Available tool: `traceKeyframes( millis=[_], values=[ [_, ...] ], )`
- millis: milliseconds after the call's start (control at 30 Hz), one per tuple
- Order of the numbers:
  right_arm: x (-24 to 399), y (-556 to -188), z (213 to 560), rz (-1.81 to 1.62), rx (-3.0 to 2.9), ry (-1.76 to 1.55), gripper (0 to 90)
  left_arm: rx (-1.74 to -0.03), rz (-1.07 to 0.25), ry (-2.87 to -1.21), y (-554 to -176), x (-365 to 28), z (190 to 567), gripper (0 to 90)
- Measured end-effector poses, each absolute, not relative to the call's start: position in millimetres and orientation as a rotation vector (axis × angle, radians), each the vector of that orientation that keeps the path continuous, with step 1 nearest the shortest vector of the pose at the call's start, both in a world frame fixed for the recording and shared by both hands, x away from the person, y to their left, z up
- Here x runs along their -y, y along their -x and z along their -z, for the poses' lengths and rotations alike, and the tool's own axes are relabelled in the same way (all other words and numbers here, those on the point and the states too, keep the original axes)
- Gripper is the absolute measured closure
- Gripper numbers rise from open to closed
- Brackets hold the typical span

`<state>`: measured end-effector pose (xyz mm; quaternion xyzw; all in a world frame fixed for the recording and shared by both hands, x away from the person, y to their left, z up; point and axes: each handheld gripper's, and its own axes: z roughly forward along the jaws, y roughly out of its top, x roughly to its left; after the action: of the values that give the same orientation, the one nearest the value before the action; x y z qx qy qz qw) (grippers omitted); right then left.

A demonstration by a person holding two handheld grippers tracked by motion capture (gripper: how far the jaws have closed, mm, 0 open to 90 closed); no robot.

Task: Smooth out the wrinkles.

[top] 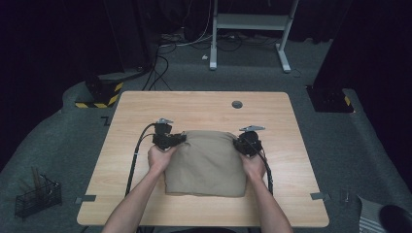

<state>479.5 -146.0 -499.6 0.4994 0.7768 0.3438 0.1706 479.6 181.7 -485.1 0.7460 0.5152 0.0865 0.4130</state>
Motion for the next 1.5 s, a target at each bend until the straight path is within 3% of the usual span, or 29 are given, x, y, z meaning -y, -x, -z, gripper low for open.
traceKeyframes(
  millis=[167, 400, 667, 867, 1067, 1233, 1267, 1333, 1500],
  values=[
    [153.0, -474.2, 495.9, -0.995, -2.151, -1.477, 54.8, -1.286, -0.287, -1.879, -473.0, -184.9, 478.7, 55.5],
    [169.2, -459.0, 485.8, -1.062, -2.073, -1.463, 50.5, -1.215, -0.363, -1.827, -456.8, -197.8, 457.5, 39.9],
    [145.2, -444.8, 473.0, -1.193, -2.155, -1.267, 59.0, -1.043, -0.341, -1.911, -449.3, -167.1, 454.5, 38.4],
    [130.5, -459.2, 495.0, -1.1, -2.23, -1.317, 60.2, -1.125, -0.317, -1.958, -468.9, -164.4, 483.1, 41.9],
    [139.0, -467.3, 506.8, -1.027, -2.246, -1.347, 62.9, -1.164, -0.282, -1.919, -476.4, -176.2, 487.0, 44.1],
    [141.1, -467.8, 509.4, -1.005, -2.246, -1.354, 62.9, -1.193, -0.298, -1.919, -476.6, -181.8, 487.4, 40.3],
    [142.6, -468.4, 509.8, -0.975, -2.236, -1.355, 62.2, -1.242, -0.366, -1.919, -475.0, -185.7, 487.2, 39.9],
    [146.1, -468.1, 509.3, -0.958, -2.212, -1.385, 61.0, -1.281, -0.333, -1.88, -472.0, -196.9, 486.9, 38.2],
    [153.9, -458.3, 498.4, -1.021, -2.147, -1.398, 55.1, -1.206, -0.352, -1.833, -447.6, -199.1, 471.9, 34.7]
  ],
)
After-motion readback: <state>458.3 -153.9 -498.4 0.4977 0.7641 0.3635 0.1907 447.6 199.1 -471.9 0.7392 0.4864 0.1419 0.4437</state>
